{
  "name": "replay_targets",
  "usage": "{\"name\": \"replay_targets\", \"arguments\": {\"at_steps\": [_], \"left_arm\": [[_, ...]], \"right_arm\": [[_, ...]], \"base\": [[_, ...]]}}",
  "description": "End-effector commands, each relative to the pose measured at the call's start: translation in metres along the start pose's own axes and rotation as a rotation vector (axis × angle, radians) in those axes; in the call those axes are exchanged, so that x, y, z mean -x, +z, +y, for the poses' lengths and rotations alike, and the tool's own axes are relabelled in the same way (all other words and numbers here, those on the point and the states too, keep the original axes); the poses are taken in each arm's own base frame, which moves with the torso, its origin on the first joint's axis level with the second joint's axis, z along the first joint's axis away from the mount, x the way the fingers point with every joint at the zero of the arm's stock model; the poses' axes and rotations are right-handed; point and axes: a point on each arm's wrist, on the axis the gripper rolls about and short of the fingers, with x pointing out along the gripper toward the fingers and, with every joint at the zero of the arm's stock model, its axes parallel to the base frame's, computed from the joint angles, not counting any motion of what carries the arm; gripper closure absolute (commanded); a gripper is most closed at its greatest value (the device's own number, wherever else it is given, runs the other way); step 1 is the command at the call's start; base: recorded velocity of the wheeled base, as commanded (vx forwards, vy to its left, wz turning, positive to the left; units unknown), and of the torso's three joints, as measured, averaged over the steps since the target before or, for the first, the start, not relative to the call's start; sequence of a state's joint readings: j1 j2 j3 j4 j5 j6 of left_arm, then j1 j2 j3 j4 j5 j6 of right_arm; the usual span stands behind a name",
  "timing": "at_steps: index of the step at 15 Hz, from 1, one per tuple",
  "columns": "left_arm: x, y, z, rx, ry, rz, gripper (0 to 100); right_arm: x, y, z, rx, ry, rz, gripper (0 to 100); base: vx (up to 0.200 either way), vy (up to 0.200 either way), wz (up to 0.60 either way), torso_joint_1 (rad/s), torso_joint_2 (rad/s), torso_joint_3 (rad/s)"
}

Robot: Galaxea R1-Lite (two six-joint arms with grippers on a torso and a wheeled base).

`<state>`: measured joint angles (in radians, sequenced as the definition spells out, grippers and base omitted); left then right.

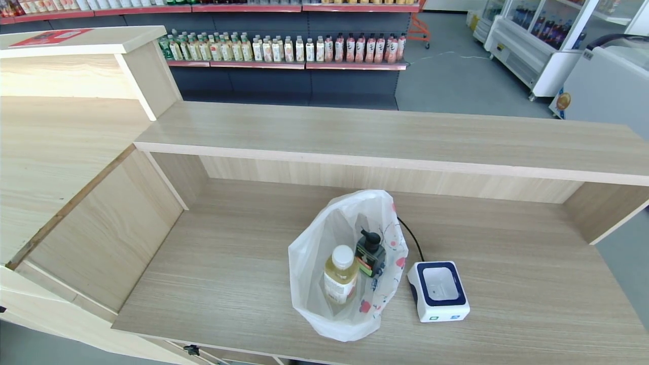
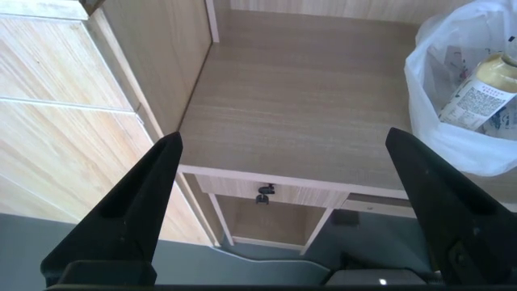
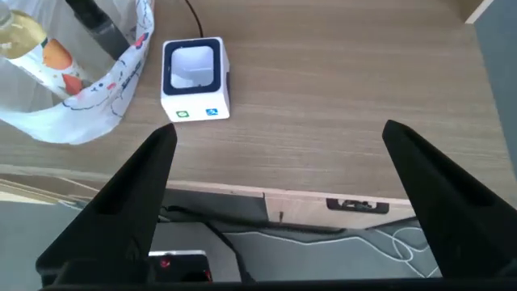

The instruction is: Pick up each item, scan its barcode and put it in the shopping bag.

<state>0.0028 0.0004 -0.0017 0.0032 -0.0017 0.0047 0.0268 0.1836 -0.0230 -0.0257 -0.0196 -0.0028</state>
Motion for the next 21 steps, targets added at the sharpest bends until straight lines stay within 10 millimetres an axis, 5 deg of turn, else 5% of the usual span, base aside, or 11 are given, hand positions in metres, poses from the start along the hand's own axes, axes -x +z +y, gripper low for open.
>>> {"name": "replay_targets", "arguments": {"at_steps": [1,21], "left_arm": [[0.0,0.0,0.0,0.0,0.0,0.0,0],[0.0,0.0,0.0,0.0,0.0,0.0,0]], "right_arm": [[0.0124,-0.0134,0.0005,0.022,-0.031,-0.136,0],[0.0124,-0.0134,0.0006,0.022,-0.028,-0.136,0]], "base": [[0.0,0.0,0.0,0.0,0.0,0.0],[0.0,0.0,-0.03,0.0,0.0,0.0]]}}
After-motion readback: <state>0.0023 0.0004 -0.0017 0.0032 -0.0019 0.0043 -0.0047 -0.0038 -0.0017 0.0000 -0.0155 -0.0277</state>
